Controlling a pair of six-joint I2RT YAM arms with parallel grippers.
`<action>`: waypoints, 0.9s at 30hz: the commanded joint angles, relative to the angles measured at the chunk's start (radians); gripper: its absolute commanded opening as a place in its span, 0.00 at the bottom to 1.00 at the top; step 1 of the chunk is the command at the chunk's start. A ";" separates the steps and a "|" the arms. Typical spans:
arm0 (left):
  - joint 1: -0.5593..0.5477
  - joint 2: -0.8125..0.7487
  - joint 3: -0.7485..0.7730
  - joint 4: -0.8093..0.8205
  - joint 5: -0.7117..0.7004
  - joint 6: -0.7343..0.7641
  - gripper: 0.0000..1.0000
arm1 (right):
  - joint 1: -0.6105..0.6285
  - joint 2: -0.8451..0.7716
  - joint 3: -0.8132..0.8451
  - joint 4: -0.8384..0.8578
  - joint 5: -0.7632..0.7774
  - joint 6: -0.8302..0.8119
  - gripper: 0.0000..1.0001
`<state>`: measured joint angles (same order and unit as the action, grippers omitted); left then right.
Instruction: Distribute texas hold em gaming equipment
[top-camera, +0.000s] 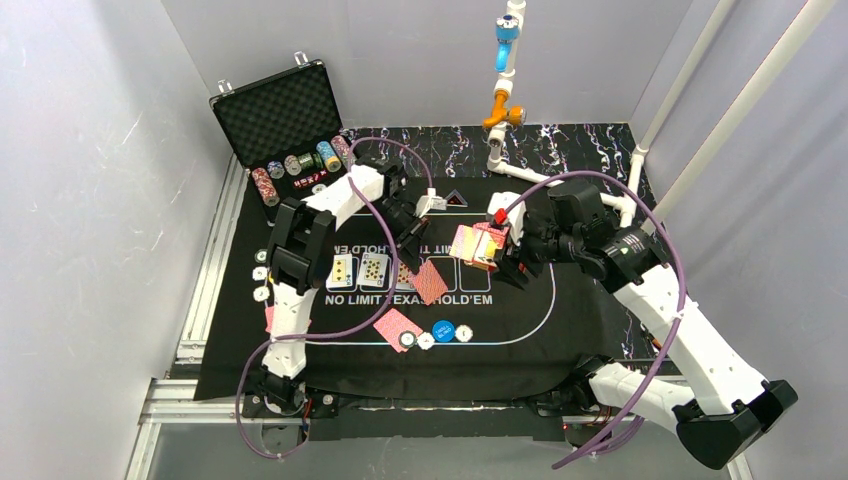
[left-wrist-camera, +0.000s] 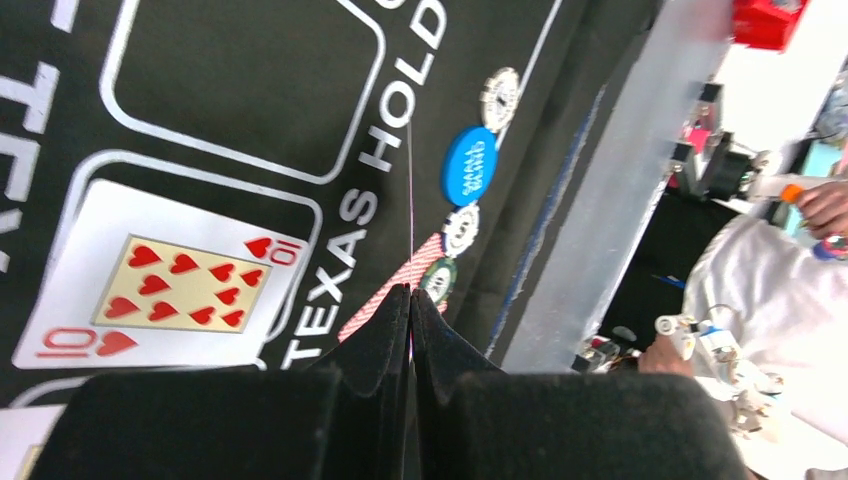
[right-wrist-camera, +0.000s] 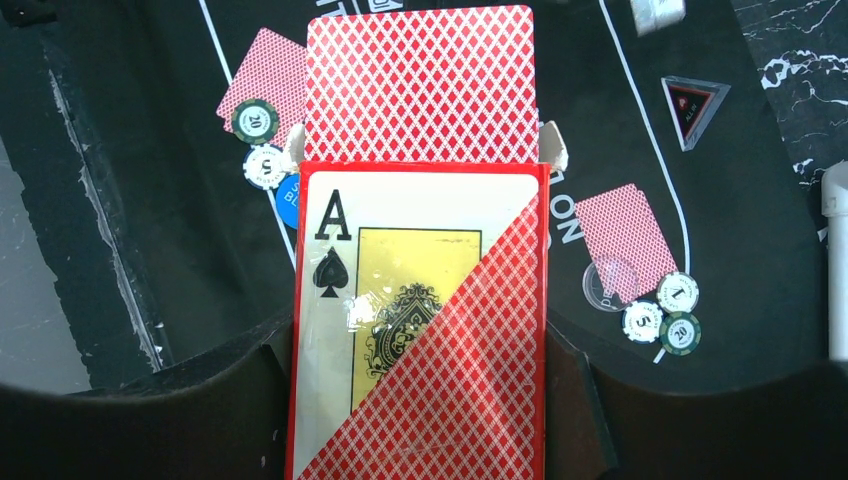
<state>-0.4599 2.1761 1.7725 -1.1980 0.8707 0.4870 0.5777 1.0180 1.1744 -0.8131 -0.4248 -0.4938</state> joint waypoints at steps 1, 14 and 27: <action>-0.028 0.038 0.088 -0.053 -0.092 0.070 0.00 | -0.016 -0.017 0.049 0.028 -0.011 -0.002 0.01; -0.099 0.208 0.304 -0.068 -0.228 0.096 0.00 | -0.059 -0.036 0.037 0.020 -0.018 0.009 0.01; -0.091 0.237 0.443 -0.080 -0.277 0.067 0.51 | -0.072 -0.048 0.025 0.031 -0.038 0.012 0.01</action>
<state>-0.5602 2.4653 2.1803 -1.2461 0.6140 0.5533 0.5106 0.9943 1.1744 -0.8196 -0.4294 -0.4915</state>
